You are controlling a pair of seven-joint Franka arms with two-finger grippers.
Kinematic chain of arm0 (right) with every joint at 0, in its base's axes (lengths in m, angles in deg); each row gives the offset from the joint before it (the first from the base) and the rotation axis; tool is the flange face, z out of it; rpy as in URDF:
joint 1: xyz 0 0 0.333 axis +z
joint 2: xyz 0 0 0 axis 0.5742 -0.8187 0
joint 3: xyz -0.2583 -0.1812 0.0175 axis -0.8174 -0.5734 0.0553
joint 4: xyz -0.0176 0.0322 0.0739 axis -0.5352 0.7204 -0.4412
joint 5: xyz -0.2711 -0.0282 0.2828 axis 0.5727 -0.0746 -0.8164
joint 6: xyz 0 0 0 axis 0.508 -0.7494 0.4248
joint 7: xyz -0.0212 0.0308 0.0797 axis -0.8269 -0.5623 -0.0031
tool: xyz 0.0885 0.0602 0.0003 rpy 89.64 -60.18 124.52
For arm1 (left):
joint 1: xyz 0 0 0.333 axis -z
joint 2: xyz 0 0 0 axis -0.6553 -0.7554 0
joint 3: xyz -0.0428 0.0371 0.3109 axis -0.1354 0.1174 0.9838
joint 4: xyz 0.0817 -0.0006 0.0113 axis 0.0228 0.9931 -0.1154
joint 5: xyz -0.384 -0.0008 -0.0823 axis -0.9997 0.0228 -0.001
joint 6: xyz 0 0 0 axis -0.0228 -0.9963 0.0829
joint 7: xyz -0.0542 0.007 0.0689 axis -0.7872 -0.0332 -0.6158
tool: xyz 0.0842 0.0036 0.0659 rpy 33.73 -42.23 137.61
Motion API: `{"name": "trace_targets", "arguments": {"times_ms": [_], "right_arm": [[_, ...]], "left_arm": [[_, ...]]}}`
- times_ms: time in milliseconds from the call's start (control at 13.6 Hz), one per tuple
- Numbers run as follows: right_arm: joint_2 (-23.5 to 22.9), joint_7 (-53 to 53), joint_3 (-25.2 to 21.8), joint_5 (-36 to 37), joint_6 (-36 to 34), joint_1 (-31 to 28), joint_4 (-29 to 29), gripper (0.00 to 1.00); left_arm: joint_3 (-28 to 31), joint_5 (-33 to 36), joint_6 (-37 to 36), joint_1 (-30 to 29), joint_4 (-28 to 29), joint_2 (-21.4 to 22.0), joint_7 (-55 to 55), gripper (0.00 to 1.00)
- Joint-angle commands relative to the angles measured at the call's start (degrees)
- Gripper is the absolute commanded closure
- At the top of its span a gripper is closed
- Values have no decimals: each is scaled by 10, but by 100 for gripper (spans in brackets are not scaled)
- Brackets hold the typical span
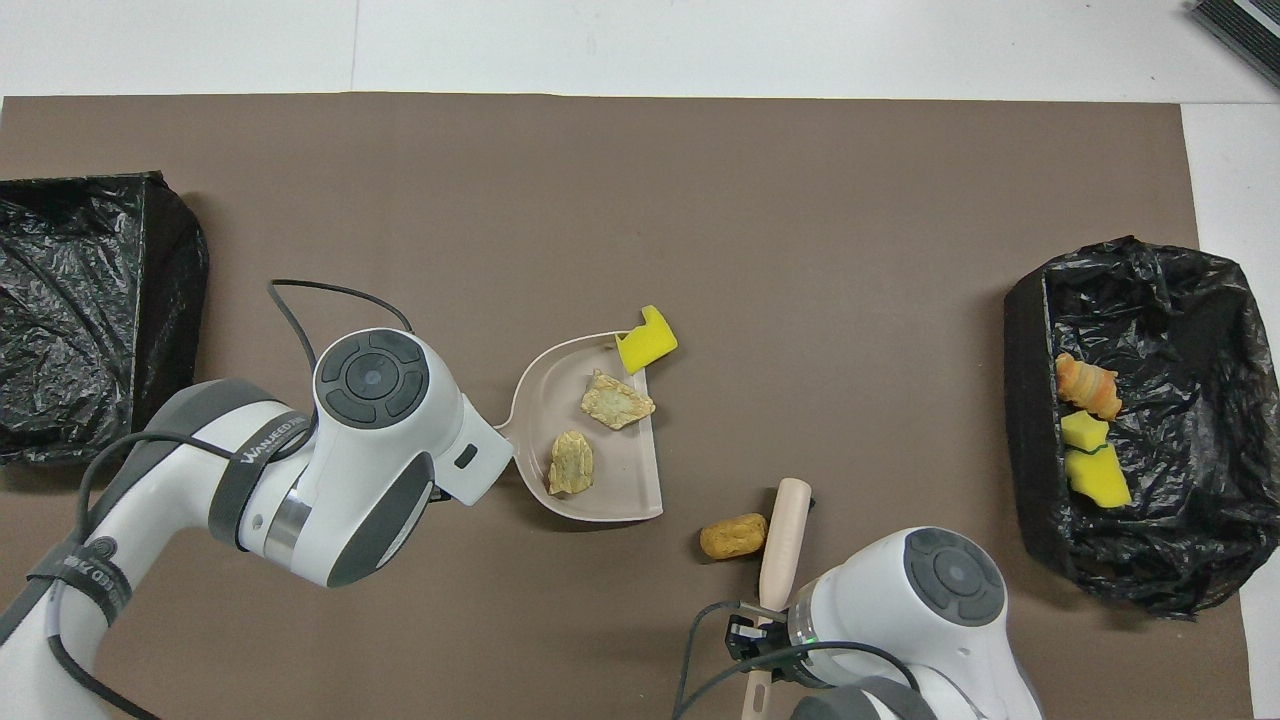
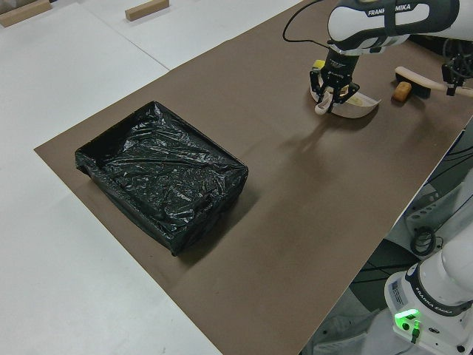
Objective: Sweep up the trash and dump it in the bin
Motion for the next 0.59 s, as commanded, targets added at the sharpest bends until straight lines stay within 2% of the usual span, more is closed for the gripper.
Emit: {"name": "trace_targets", "arguments": {"times_ms": [0, 147, 515], "right_arm": [[-64, 94, 2, -17, 54, -4, -33, 100], [-105, 126, 2, -17, 88, -5, -79, 100], [-172, 144, 2, -17, 92, 10, -189, 100]], "left_arm": [[3, 8, 10, -3, 22, 17, -2, 100], [3, 9, 9, -3, 22, 18, -2, 100], [3, 8, 8, -3, 22, 18, -2, 100]]}}
